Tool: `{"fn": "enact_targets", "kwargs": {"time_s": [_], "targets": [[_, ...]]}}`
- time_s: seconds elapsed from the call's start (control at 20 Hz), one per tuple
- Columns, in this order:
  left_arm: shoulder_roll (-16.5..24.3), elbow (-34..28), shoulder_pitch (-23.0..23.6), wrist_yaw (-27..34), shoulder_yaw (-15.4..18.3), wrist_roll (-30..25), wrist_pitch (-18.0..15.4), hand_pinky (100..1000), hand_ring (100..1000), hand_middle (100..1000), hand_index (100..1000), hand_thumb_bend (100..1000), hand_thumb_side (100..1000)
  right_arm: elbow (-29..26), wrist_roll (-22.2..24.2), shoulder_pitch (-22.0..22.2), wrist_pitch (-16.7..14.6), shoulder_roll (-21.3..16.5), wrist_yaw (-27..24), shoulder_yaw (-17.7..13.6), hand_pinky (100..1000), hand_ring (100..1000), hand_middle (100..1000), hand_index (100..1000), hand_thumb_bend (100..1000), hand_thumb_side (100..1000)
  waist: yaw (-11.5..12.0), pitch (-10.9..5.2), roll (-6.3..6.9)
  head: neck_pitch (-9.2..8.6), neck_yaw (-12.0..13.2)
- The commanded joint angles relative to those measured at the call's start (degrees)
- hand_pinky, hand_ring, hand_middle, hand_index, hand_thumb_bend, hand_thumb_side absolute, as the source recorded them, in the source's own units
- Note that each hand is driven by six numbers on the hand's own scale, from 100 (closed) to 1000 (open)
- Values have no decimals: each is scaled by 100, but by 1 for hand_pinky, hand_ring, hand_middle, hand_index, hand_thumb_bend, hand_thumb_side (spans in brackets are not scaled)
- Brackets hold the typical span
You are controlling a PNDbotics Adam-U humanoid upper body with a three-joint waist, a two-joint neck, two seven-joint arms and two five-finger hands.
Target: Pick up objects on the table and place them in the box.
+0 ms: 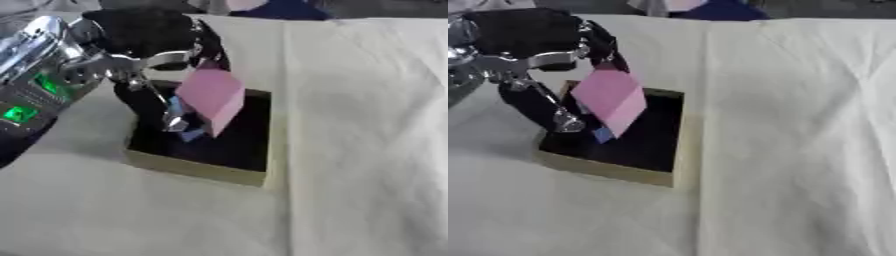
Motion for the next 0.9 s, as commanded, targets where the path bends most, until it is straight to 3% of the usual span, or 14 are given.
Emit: {"fn": "enact_targets", "kwargs": {"time_s": [0.05,0.55,0.9], "targets": [[66,-82,42,-31,51,126,-37,581,619,537,679,336,201,-196,-3,-48,17,-50,73,3,790,849,478,720,326,836,-10,-151,3,49,-68],[-509,-82,236,-260,90,516,148,553,592,519,674,195,149,-298,1,-4,46,38,101,15,789,849,478,720,329,835,-35,-190,-22,33,-150],[-729,-82,108,-391,56,506,49,568,606,531,681,238,158,-278,0,-6,56,0,45,4,789,850,476,719,334,829,-24,-150,-5,41,-176]]}}
